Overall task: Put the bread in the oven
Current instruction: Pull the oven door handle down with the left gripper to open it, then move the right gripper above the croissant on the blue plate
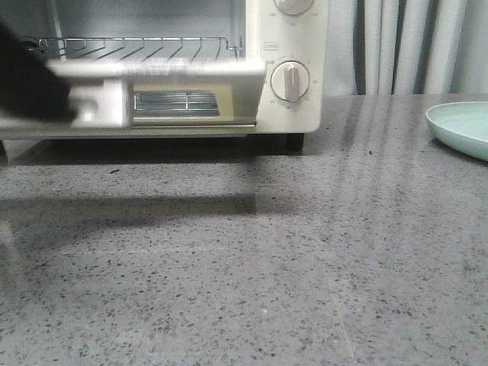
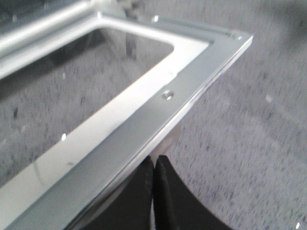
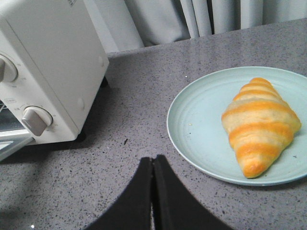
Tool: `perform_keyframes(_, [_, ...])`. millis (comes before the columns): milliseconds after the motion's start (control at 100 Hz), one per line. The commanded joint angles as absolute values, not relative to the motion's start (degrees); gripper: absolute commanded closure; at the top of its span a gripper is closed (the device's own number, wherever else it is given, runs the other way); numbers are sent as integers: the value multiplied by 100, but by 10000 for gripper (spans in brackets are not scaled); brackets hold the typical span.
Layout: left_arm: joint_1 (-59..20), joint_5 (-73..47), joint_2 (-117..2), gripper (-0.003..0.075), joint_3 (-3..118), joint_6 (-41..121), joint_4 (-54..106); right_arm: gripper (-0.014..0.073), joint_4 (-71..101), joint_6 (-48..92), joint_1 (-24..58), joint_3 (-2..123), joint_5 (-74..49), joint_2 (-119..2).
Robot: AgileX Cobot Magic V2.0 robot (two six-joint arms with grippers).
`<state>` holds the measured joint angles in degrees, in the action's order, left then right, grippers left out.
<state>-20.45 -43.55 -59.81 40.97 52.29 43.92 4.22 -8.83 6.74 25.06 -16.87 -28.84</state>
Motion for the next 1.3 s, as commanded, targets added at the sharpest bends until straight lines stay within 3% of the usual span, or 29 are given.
perform_keyframes(0, [-2064, -3825, -5926, 742, 4202, 5120, 4309, 662, 421, -841, 682, 2713, -1159, -2943])
perform_keyframes(330, [-2064, -4292, -5846, 742, 4164, 5120, 4180, 662, 284, -841, 682, 3312, -1072, -3110])
perform_keyframes(690, [-2080, -4317, -5630, 742, 4164, 4927, 4064, 662, 42, -841, 660, 5947, -3072, -4777])
perform_keyframes(960, [-2101, -4251, -4282, 742, 4164, 4659, 4055, 662, -375, -586, 660, 7382, -5773, -6340])
perform_keyframes(1200, [-2101, -4150, -2991, 742, 4164, 3945, 3924, 656, -646, -541, 424, 7389, -6038, -6970])
perform_keyframes(1290, [-2101, -4159, -2641, 742, 4164, 3753, 3819, 594, -646, -541, -16, 7365, -6055, -7011])
